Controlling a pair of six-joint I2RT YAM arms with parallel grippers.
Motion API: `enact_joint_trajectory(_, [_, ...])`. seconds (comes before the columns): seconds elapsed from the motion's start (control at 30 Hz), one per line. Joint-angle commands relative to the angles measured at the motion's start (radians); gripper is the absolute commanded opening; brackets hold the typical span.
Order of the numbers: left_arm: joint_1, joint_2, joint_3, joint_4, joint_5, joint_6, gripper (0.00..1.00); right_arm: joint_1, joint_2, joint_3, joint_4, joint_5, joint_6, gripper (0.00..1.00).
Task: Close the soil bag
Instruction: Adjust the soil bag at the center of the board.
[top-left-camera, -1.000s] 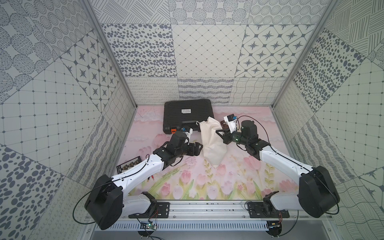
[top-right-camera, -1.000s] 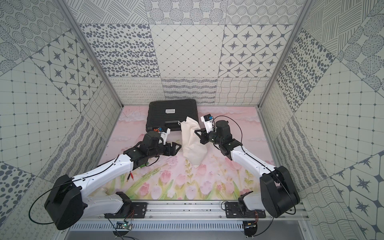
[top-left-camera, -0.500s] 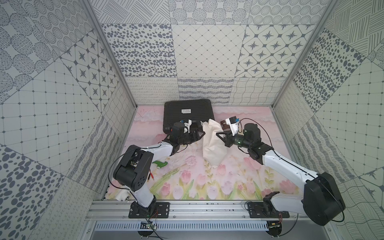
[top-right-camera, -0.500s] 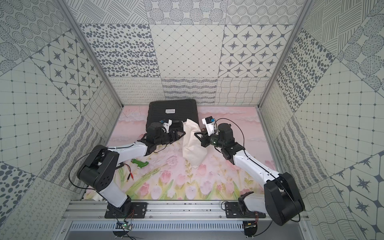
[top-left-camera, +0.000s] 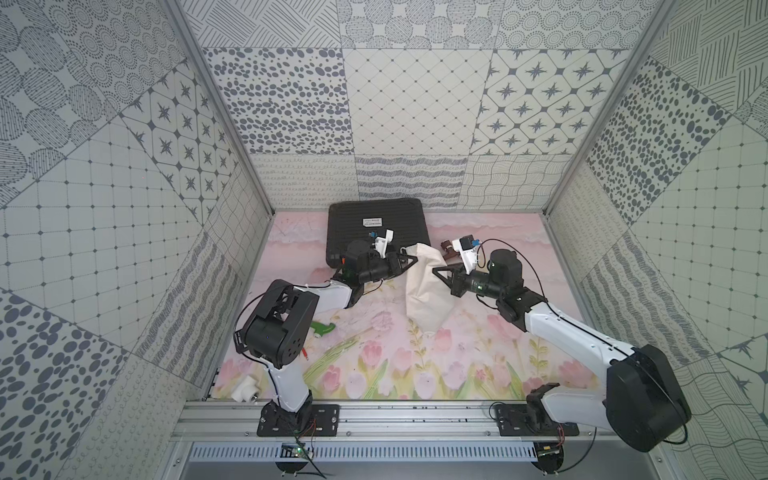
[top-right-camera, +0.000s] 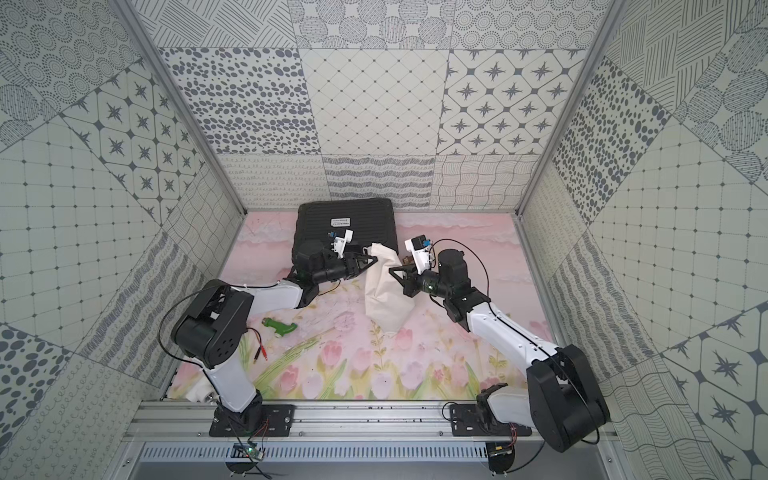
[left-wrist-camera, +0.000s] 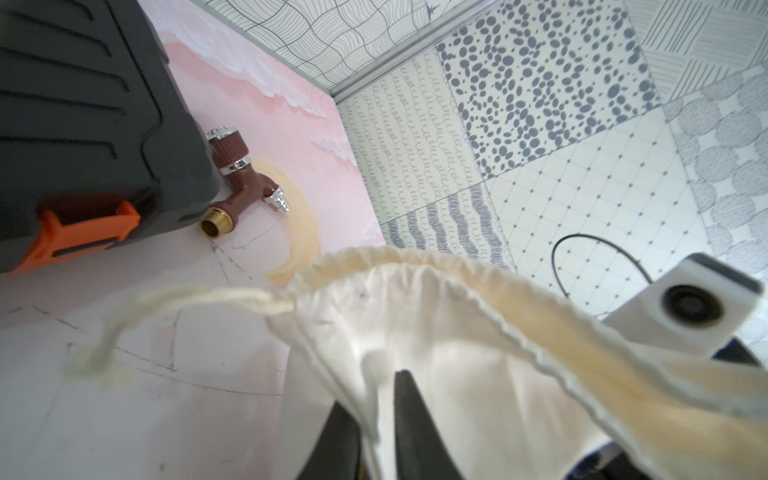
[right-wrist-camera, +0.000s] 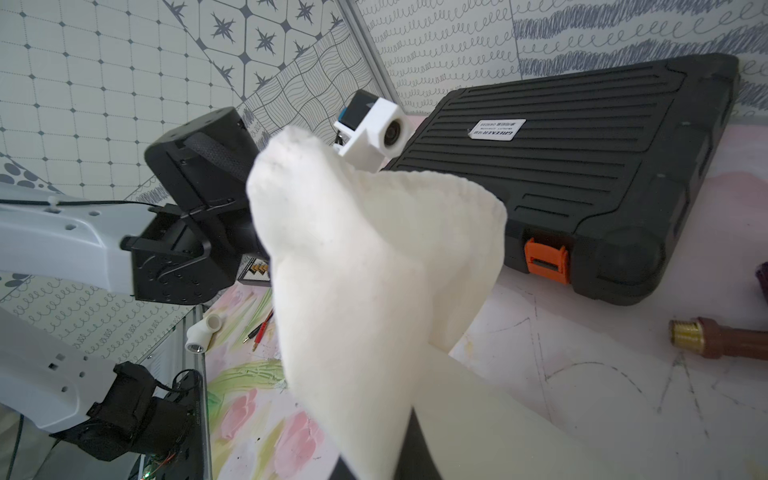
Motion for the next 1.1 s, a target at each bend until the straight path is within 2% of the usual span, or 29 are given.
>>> enact_joint_trajectory(0.0, [-0.002, -0.102, -0.002, 0.021, 0.044, 0.098, 0.0, -0.013, -0.054, -0.013, 0.023, 0.039, -0.026, 0.09])
enact_joint_trajectory(0.17, [-0.009, -0.226, 0.071, -0.262, 0.044, 0.297, 0.0, -0.011, -0.113, 0.039, -0.189, 0.123, -0.116, 0.36])
enact_joint_trajectory(0.33, [-0.064, -0.289, 0.189, -0.57, 0.042, 0.544, 0.0, 0.024, -0.19, 0.13, -0.359, 0.223, -0.214, 0.59])
enact_joint_trajectory(0.5, [-0.109, -0.307, 0.241, -0.701, 0.037, 0.67, 0.0, 0.038, -0.205, 0.249, -0.472, 0.269, -0.298, 0.77])
enact_joint_trajectory(0.67, [-0.124, -0.312, 0.245, -0.748, 0.022, 0.715, 0.0, 0.038, -0.192, 0.34, -0.551, 0.231, -0.35, 0.9])
enact_joint_trajectory(0.77, [-0.131, -0.315, 0.241, -0.759, 0.029, 0.737, 0.0, 0.038, -0.139, 0.381, -0.585, 0.168, -0.363, 0.91])
enact_joint_trajectory(1.07, [-0.137, -0.34, 0.224, -0.778, 0.046, 0.77, 0.0, 0.047, -0.02, 0.432, -0.602, 0.091, -0.406, 0.74])
